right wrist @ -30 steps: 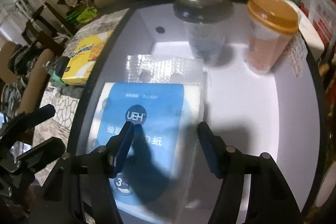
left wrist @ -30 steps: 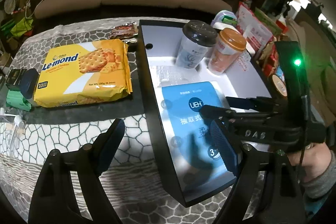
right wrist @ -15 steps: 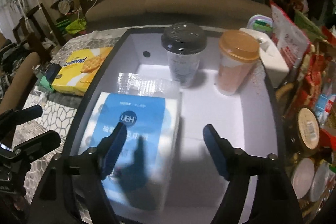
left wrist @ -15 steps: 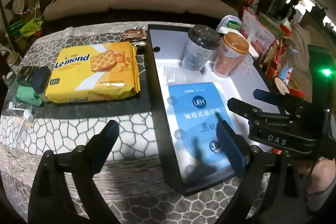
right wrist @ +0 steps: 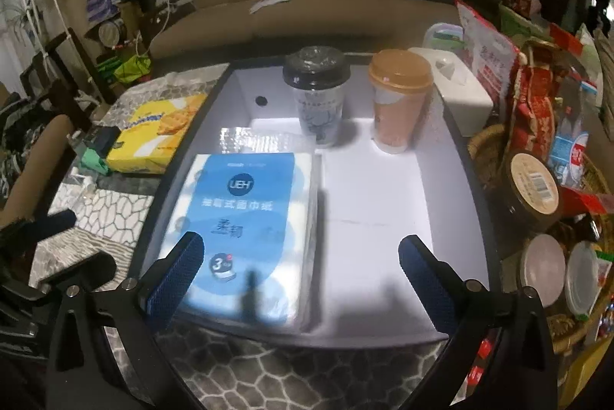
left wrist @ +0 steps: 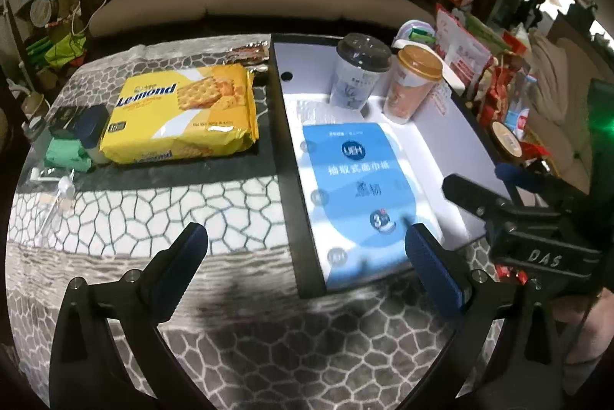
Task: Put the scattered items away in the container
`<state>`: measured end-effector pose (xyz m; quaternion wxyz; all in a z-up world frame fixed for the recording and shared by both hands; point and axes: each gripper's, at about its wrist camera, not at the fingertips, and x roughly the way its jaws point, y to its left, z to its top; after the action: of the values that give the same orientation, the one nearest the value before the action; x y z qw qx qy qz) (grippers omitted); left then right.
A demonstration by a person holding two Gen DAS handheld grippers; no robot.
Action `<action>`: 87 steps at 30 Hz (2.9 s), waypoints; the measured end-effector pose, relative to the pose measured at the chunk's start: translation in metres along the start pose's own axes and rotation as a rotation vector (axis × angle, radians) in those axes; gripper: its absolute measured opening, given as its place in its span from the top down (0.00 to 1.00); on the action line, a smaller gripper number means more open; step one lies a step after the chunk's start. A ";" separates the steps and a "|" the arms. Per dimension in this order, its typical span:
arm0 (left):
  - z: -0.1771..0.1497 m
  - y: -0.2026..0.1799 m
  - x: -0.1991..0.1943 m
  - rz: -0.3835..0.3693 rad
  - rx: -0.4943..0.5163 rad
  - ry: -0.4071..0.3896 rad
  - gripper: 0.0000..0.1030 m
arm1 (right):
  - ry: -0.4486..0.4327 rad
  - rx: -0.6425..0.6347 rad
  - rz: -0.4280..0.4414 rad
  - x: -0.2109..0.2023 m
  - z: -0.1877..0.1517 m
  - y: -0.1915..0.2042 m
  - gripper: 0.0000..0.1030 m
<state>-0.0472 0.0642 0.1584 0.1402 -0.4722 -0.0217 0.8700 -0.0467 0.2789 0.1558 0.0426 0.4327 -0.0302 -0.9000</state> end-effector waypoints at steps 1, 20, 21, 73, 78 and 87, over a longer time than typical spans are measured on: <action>-0.002 0.002 -0.003 0.001 -0.002 -0.003 0.00 | -0.003 0.003 0.001 -0.004 -0.001 0.001 0.00; -0.035 0.052 -0.075 0.045 -0.034 -0.092 0.00 | -0.070 -0.020 0.014 -0.058 -0.020 0.060 0.00; -0.037 0.060 -0.079 0.051 -0.040 -0.099 0.00 | -0.071 -0.023 0.016 -0.058 -0.021 0.063 0.00; 0.035 0.449 0.057 0.313 -0.219 -0.278 0.00 | -0.121 -0.204 0.295 0.206 0.069 0.344 0.00; 0.043 0.456 0.075 0.296 -0.197 -0.268 0.00 | -0.131 -0.168 0.258 0.226 0.069 0.351 0.02; 0.058 0.466 0.099 0.289 -0.188 -0.220 0.01 | -0.160 -0.241 0.164 0.238 0.070 0.366 0.25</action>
<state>-0.2505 -0.3518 0.0308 -0.0340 -0.3835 -0.0501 0.9216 -0.2309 -0.1083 0.0487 0.1647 0.3473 0.0394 -0.9223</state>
